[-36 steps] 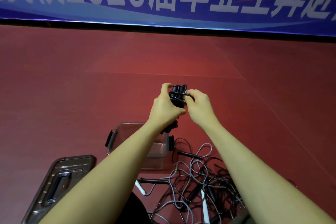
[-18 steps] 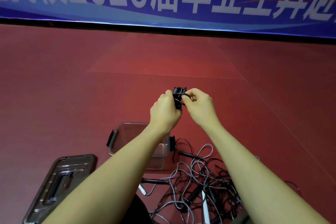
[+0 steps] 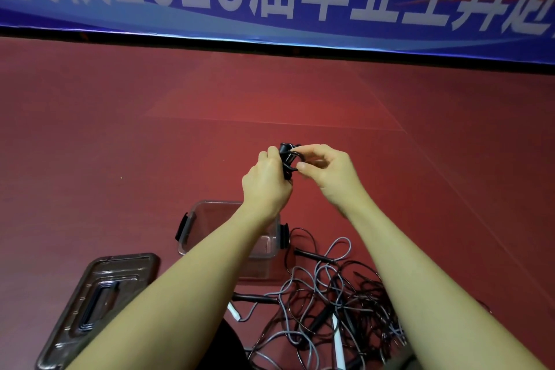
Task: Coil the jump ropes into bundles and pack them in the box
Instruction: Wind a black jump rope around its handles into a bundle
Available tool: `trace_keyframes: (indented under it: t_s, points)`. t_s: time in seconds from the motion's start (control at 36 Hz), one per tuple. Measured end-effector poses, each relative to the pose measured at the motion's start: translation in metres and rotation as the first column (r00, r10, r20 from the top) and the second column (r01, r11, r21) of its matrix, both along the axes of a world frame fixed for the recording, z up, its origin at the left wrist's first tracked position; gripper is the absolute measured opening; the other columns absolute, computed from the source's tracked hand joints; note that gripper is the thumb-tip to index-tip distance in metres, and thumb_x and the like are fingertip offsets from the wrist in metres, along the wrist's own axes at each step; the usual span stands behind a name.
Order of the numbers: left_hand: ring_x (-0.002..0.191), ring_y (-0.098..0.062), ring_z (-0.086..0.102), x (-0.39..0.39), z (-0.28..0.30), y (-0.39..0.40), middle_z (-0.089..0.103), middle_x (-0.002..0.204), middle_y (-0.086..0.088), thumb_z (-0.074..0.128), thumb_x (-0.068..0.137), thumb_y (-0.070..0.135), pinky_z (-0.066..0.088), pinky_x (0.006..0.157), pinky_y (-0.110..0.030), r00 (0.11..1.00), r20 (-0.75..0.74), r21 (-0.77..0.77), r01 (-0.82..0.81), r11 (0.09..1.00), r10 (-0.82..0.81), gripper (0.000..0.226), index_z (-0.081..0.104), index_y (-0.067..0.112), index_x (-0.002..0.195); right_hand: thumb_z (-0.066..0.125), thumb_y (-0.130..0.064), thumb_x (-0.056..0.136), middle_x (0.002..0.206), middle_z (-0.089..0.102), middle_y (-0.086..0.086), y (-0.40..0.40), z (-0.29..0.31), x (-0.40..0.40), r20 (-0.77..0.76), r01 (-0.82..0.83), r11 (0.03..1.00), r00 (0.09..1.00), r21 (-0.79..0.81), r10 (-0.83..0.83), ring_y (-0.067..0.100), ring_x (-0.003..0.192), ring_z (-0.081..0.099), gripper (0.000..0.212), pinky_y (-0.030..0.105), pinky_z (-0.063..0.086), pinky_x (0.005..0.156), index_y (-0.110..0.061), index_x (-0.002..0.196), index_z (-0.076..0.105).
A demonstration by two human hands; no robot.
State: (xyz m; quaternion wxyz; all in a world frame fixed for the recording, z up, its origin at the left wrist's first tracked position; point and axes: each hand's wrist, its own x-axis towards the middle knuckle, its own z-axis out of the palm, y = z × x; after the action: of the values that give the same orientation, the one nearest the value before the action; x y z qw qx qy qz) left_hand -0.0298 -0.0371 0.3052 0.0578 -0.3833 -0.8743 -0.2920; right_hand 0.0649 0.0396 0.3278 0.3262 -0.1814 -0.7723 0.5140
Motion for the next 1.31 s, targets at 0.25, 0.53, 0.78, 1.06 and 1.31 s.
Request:
trace_keyframes:
  t_s: [0.25, 0.53, 0.78, 1.06, 1.31]
  points:
    - [0.092, -0.031, 0.057, 0.001, 0.003, -0.002, 0.056, 0.103, -0.006, 0.056, 0.087, 0.023, 0.034, 0.062, -0.034, 0.998, -0.023, -0.026, 0.061, 0.998, -0.062, 0.023, 0.036, 0.016, 0.095, 0.064, 0.009, 0.077, 0.090, 0.067, 0.008, -0.002, -0.004, 0.000, -0.053, 0.164, 0.986, 0.985, 0.024, -0.162, 0.005, 0.074, 0.061, 0.030, 0.014, 0.048, 0.075, -0.020, 0.082, 0.069]
    - [0.095, -0.030, 0.057, 0.007, 0.005, -0.001, 0.057, 0.104, -0.005, 0.057, 0.087, 0.027, 0.036, 0.065, -0.033, 0.992, -0.021, -0.065, 0.126, 0.990, -0.128, 0.026, 0.043, 0.012, 0.104, 0.066, 0.007, 0.076, 0.088, 0.065, 0.009, 0.002, -0.007, 0.000, -0.111, 0.239, 0.970, 0.966, 0.048, -0.232, 0.014, 0.077, 0.062, 0.037, 0.020, 0.049, 0.073, -0.030, 0.072, 0.067]
    - [0.090, -0.032, 0.057, 0.012, 0.008, -0.001, 0.054, 0.103, -0.006, 0.053, 0.090, 0.024, 0.035, 0.060, -0.034, 0.990, -0.091, -0.041, 0.109, 0.993, -0.112, 0.022, 0.040, 0.012, 0.103, 0.071, -0.005, 0.080, 0.094, 0.046, -0.002, 0.006, -0.018, -0.007, -0.097, 0.342, 0.939, 0.934, -0.020, -0.343, 0.004, 0.071, 0.044, 0.027, 0.007, 0.038, 0.065, -0.016, 0.096, 0.053]
    - [0.090, -0.032, 0.056, 0.015, 0.005, 0.001, 0.050, 0.105, -0.007, 0.049, 0.093, 0.021, 0.032, 0.057, -0.035, 0.987, -0.151, -0.058, 0.037, 0.998, -0.045, 0.021, 0.040, 0.012, 0.108, 0.067, -0.015, 0.083, 0.072, 0.062, 0.004, 0.009, -0.021, -0.016, 0.023, 0.354, 0.933, 0.935, -0.061, -0.354, 0.024, 0.073, 0.062, 0.012, 0.033, 0.048, 0.068, -0.008, 0.075, 0.060]
    - [0.091, -0.031, 0.055, 0.014, 0.008, 0.002, 0.049, 0.107, -0.007, 0.051, 0.093, 0.018, 0.030, 0.059, -0.034, 0.986, -0.165, -0.056, 0.026, 0.998, -0.035, 0.023, 0.040, 0.010, 0.112, 0.065, -0.006, 0.083, 0.070, 0.065, 0.012, 0.009, -0.018, -0.018, -0.012, 0.335, 0.929, 0.940, -0.158, -0.341, 0.024, 0.067, 0.064, 0.017, 0.048, 0.054, 0.075, -0.013, 0.072, 0.055]
